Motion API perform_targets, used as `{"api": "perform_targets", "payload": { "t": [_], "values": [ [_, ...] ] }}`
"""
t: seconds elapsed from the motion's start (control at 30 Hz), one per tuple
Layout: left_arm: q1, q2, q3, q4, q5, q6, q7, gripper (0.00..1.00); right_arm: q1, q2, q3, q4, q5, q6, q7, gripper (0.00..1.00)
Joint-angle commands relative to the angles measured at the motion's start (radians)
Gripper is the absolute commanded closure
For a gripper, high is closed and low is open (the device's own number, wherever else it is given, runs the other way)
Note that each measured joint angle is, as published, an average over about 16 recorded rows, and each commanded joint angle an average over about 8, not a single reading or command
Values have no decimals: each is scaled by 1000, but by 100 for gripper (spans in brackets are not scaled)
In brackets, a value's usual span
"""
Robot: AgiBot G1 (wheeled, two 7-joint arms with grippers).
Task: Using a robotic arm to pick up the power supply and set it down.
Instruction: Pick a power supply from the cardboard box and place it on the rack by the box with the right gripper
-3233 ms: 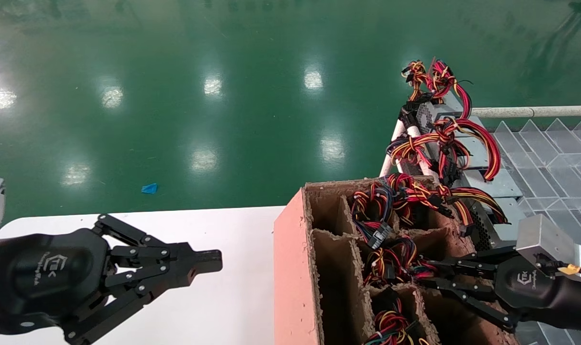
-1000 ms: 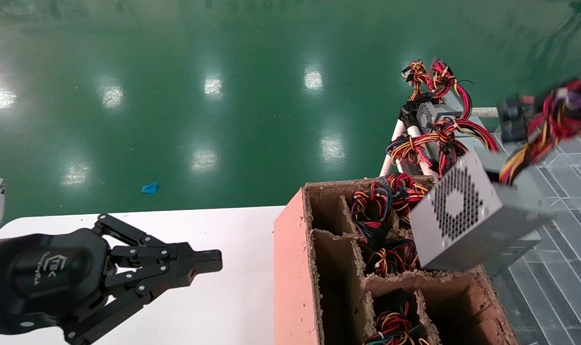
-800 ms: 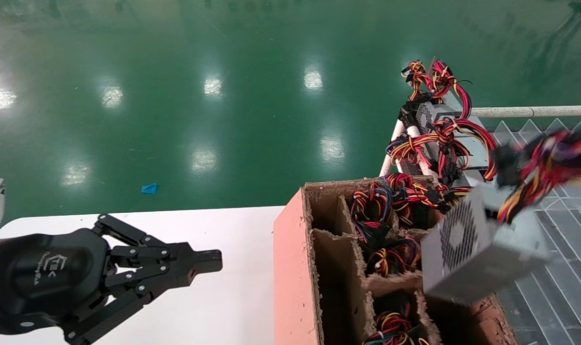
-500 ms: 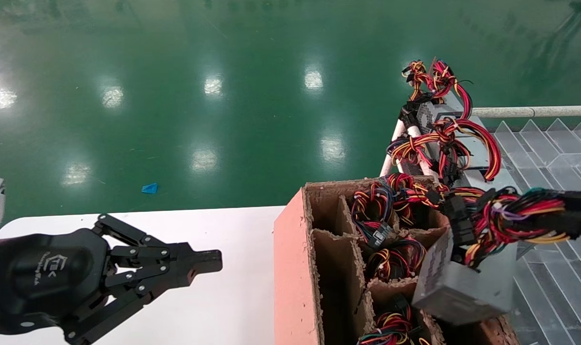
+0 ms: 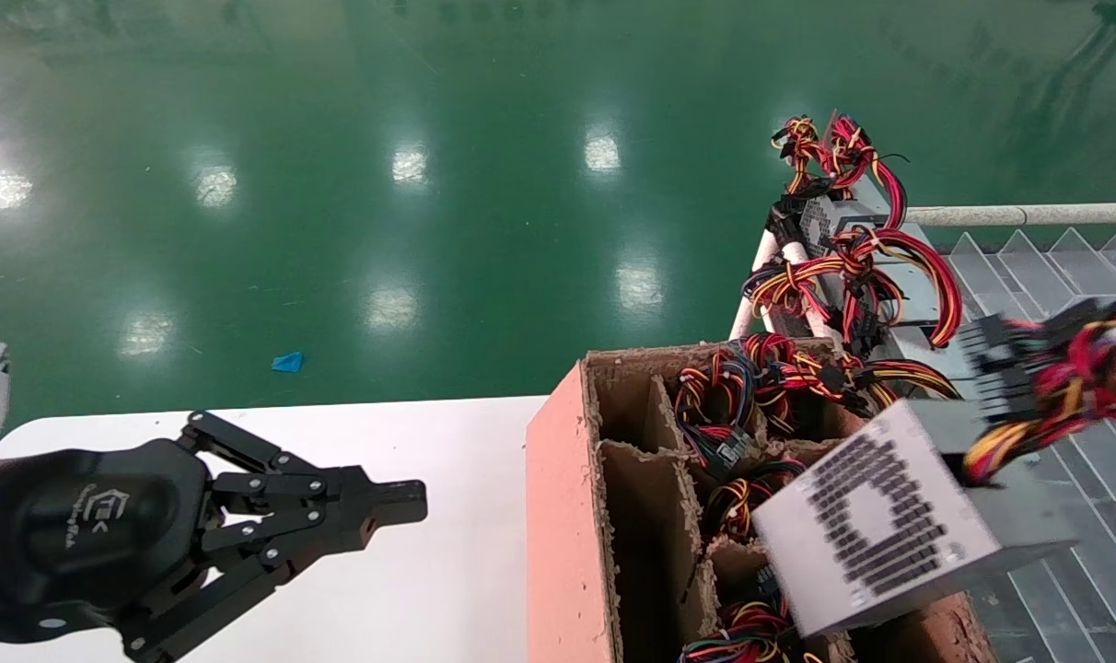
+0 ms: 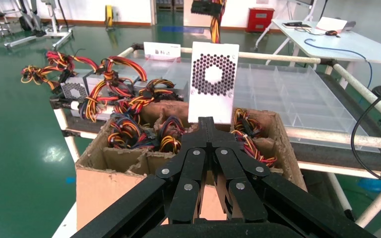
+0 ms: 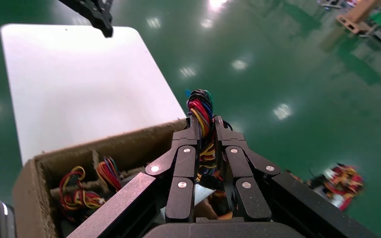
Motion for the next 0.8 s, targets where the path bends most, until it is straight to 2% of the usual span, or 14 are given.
{"api": "perform_targets", "payload": {
  "t": [0.03,0.47,0.8],
  "values": [
    [0,0,0,0,0,0,0,100,0,27,8,0,5,0,-4,100],
    [0,0,0,0,0,0,0,100,-9,233,-40,-5,-23,12,17,100],
    [0,0,0,0,0,0,0,100,51,300,-171,-8,-59,43,15,100]
  ]
}}
